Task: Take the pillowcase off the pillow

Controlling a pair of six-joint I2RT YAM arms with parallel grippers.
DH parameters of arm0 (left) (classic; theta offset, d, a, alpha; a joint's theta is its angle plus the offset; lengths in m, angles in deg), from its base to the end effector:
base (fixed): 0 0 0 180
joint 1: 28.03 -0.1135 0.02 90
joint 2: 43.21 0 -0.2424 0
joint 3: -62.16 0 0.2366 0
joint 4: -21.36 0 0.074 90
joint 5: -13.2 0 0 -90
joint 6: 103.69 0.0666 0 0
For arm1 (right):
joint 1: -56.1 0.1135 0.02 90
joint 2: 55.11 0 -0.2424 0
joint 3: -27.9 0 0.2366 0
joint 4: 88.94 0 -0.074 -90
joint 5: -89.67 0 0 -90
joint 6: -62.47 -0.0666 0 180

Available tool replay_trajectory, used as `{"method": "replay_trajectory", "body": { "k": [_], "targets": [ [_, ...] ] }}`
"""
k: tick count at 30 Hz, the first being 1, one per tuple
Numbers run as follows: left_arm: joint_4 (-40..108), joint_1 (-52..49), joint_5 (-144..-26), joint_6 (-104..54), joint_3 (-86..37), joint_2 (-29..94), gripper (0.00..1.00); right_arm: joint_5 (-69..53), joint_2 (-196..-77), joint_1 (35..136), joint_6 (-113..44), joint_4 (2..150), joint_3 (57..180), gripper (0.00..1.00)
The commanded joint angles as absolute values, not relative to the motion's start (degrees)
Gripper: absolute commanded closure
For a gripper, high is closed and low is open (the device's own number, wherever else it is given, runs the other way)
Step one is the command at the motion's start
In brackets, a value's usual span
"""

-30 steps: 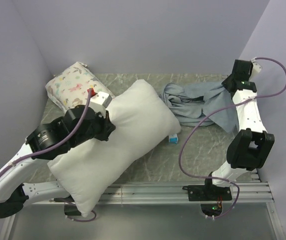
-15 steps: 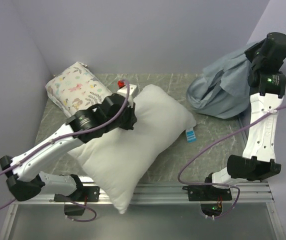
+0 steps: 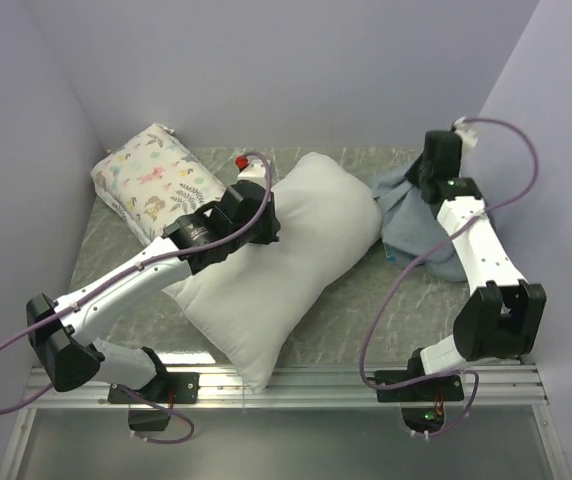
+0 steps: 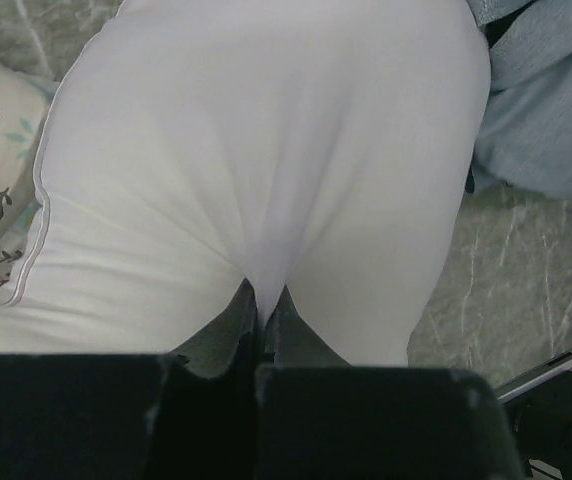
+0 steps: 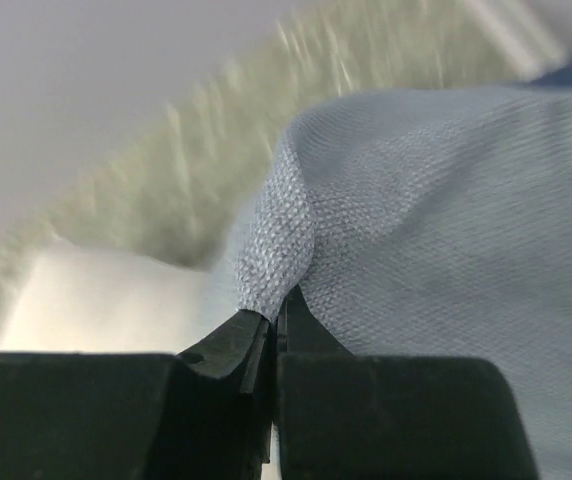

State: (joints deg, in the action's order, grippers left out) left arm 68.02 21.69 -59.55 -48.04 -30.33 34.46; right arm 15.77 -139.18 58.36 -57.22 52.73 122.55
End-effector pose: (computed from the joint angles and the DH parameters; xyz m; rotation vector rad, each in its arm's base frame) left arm 0.2180 -0.2267 0.3382 0.1074 2.1465 -0.5562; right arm 0.3501 -0.0047 0.3338 0.6490 1.9289 0.0613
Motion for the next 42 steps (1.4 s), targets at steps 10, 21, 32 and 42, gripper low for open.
{"method": "replay_trajectory", "body": {
  "k": [10,21,32,42],
  "targets": [
    [52.76,20.93,-63.35,-53.50,-20.47,33.25,1.00,11.73,-133.51,43.45,-64.61,69.24,91.47,1.00],
    [53.27,20.84,-62.66,-52.10,-18.36,32.38,0.59,3.88,-122.79,42.39,-64.19,69.35,86.71,0.60],
    [59.34,20.31,-57.29,-44.02,-26.09,23.68,0.01,8.97,-111.10,59.14,-60.40,60.12,95.40,0.04],
    [64.00,20.31,-51.58,-43.48,-21.01,13.05,0.01,16.90,-108.02,85.36,-59.96,58.00,100.07,0.01]
  ]
}}
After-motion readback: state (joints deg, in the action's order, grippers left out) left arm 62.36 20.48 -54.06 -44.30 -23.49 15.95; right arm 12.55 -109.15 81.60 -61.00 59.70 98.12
